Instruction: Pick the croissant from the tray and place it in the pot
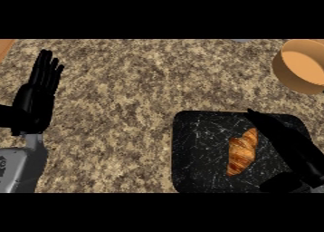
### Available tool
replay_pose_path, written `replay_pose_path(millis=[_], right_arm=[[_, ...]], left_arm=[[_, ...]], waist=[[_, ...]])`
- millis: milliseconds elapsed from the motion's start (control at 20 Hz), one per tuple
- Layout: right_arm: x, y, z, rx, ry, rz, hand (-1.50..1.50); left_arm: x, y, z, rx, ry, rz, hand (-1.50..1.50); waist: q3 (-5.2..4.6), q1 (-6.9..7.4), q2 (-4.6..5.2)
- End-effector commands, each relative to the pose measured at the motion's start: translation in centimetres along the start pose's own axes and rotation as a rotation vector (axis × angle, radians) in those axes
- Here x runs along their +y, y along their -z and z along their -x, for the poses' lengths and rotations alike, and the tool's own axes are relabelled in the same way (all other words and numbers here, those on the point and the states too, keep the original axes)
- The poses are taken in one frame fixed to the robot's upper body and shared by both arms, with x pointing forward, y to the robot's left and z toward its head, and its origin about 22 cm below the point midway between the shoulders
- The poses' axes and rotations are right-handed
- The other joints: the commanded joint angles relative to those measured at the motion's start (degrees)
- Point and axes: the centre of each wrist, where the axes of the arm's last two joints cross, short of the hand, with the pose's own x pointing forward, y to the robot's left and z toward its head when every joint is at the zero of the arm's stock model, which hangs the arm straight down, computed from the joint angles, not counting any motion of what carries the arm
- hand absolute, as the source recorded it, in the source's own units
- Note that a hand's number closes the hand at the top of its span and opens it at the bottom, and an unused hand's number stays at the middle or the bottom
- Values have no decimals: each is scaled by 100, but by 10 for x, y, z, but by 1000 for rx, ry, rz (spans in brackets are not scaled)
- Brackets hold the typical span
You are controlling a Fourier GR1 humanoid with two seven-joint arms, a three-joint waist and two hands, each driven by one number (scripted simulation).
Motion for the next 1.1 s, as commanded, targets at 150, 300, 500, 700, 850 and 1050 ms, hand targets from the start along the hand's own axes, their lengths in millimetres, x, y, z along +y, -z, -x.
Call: replay_pose_path(millis=[150,300,500,700,850,1050], right_arm=[[15,10,-11,18,18,-9,-150],[22,35,5,-7,1,-23,-150],[45,43,-8,-21,-9,-25,-150],[51,37,-15,-54,34,-38,-150],[59,41,-6,-173,-46,-48,150],[68,48,-14,-212,-88,-28,150]], left_arm=[[0,-3,0,-18,7,-7,0],[-4,5,22,16,-21,-6,0],[-15,-1,3,-1,-16,-17,0],[-9,8,-3,7,7,-2,0],[-3,-6,-4,-1,9,2,0],[-10,5,-8,-1,-4,-9,0]], waist=[[-2,-10,-3],[-2,-6,5],[-1,4,0],[-1,-16,-1],[1,15,-6],[1,-5,-2]])
